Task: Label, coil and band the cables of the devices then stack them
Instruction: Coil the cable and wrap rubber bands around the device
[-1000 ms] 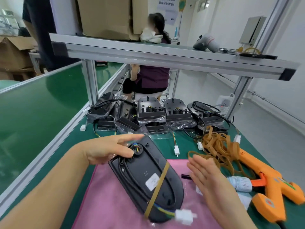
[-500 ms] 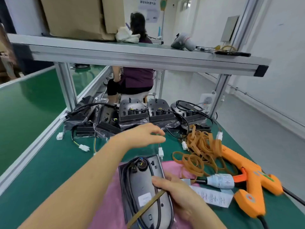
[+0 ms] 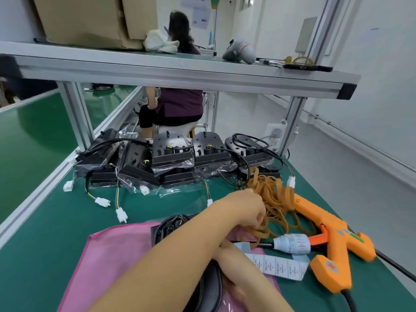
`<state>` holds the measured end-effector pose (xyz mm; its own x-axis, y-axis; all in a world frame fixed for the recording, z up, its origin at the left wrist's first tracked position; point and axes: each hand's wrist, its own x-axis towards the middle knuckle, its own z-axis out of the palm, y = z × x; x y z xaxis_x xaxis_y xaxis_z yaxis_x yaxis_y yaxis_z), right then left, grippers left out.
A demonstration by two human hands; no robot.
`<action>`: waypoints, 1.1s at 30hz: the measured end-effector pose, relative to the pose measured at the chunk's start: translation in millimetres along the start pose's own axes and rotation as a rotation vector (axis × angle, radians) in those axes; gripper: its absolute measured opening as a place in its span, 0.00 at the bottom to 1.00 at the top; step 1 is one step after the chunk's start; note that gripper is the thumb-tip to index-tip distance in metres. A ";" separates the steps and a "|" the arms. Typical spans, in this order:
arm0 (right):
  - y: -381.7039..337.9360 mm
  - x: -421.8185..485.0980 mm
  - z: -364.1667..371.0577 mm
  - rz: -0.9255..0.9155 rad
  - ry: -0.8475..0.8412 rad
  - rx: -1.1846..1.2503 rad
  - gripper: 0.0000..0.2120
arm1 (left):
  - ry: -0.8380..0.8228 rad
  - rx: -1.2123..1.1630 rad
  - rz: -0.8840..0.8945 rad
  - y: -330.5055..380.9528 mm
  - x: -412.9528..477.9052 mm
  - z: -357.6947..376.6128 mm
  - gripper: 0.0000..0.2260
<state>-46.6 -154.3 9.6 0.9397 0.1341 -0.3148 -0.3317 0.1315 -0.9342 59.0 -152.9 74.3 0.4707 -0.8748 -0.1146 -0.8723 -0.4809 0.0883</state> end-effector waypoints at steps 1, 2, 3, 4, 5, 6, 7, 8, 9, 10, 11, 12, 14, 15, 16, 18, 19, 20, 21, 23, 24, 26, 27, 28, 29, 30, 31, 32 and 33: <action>1.3 3.9 -0.7 -0.006 -0.003 -0.018 0.19 | 0.049 -0.102 -0.008 -4.1 -3.3 -4.1 0.04; -1.5 2.8 1.1 -0.015 -0.009 -0.008 0.26 | 0.108 -0.225 -0.029 -8.9 -8.2 -10.0 0.04; -0.4 3.4 0.2 -0.016 -0.016 0.015 0.30 | 0.171 -0.351 -0.060 -14.5 -15.1 -16.8 0.04; -2.3 1.2 0.5 0.007 -0.010 0.027 0.34 | 0.235 -0.467 -0.095 -22.0 -22.9 -23.2 0.04; -1.1 1.1 -0.6 0.030 -0.009 0.036 0.37 | 0.295 -0.570 -0.126 -30.8 -32.2 -29.2 0.03; -0.4 0.3 -1.0 0.060 0.000 0.058 0.39 | 0.342 -0.669 -0.152 -40.8 -43.2 -35.2 0.02; 1.0 0.5 -2.6 0.063 -0.006 0.082 0.41 | 0.381 -0.775 -0.176 -51.8 -55.7 -40.1 0.02; 0.3 -0.9 -1.1 0.057 -0.008 0.087 0.42 | 0.419 -0.873 -0.197 -64.0 -68.6 -43.6 0.02; -0.2 -0.9 0.1 0.046 -0.010 0.085 0.43 | 0.458 -0.947 -0.225 -76.8 -81.2 -46.1 0.02; -1.9 -1.9 1.8 0.045 0.005 0.085 0.46 | 0.493 -1.001 -0.265 -89.6 -94.0 -46.9 0.03; -3.1 -2.2 2.6 0.031 0.005 0.087 0.47 | 0.522 -1.048 -0.312 -101.4 -106.3 -46.1 0.03; -3.9 -2.4 3.2 0.009 -0.027 0.106 0.44 | 0.540 -1.092 -0.360 -112.0 -117.6 -43.0 0.04; -6.8 -3.9 5.9 -0.035 -0.137 0.128 0.34 | 0.509 -1.132 -0.437 -127.2 -138.1 -33.6 0.05; -9.3 -5.6 7.7 -0.051 -0.180 0.112 0.31 | 0.464 -1.140 -0.462 -130.2 -146.9 -28.1 0.04; -11.1 -7.0 10.0 -0.076 -0.217 0.095 0.30 | 0.413 -1.166 -0.472 -130.9 -153.8 -21.9 0.04; -13.3 -7.7 15.4 -0.114 -0.261 0.070 0.31 | 0.303 -1.286 -0.440 -126.5 -163.7 -11.8 0.04; -15.0 -8.1 18.4 -0.113 -0.264 0.068 0.33 | 0.252 -1.359 -0.407 -122.3 -166.9 -8.6 0.04; -15.1 -7.6 20.6 -0.105 -0.266 0.071 0.35 | 0.212 -1.420 -0.368 -118.2 -169.0 -5.7 0.04; -15.2 -7.0 22.6 -0.097 -0.270 0.074 0.37 | 0.183 -1.463 -0.328 -114.7 -170.6 -3.5 0.04; -15.6 -6.2 24.1 -0.078 -0.272 0.068 0.42 | 0.150 -1.493 -0.267 -110.3 -173.5 -1.3 0.05; -16.2 -5.7 23.8 -0.064 -0.264 0.061 0.46 | 0.133 -1.494 -0.242 -109.1 -174.9 -0.7 0.05; -18.5 -5.0 22.8 -0.041 -0.262 0.055 0.52 | 0.086 -1.519 -0.190 -106.9 -176.8 1.1 0.05; -20.1 -4.9 22.3 -0.040 -0.271 0.055 0.53 | 0.062 -1.545 -0.171 -105.9 -177.6 1.9 0.05; -21.7 -5.0 21.9 -0.046 -0.290 0.057 0.51 | 0.042 -1.577 -0.161 -105.5 -177.8 3.2 0.05; -23.5 -5.4 21.7 -0.057 -0.312 0.060 0.47 | 0.022 -1.614 -0.152 -105.3 -178.0 4.1 0.07; -24.9 -6.0 21.7 -0.063 -0.337 0.067 0.43 | 0.008 -1.635 -0.149 -105.7 -178.2 4.9 0.09; -26.1 -7.0 21.6 -0.066 -0.352 0.073 0.38 | 0.011 -1.628 -0.153 -106.5 -178.6 5.3 0.09; -26.7 -7.7 21.2 -0.067 -0.353 0.081 0.35 | 0.031 -1.604 -0.160 -107.1 -179.5 5.0 0.07; -26.6 -8.4 20.8 -0.069 -0.346 0.090 0.32 | 0.066 -1.588 -0.174 -107.3 -180.2 5.2 0.05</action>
<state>-47.4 -138.5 40.6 0.8812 0.4442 -0.1621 -0.2893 0.2353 -0.9279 67.1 56.7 80.3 0.5865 -0.7861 -0.1950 0.1858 -0.1037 0.9771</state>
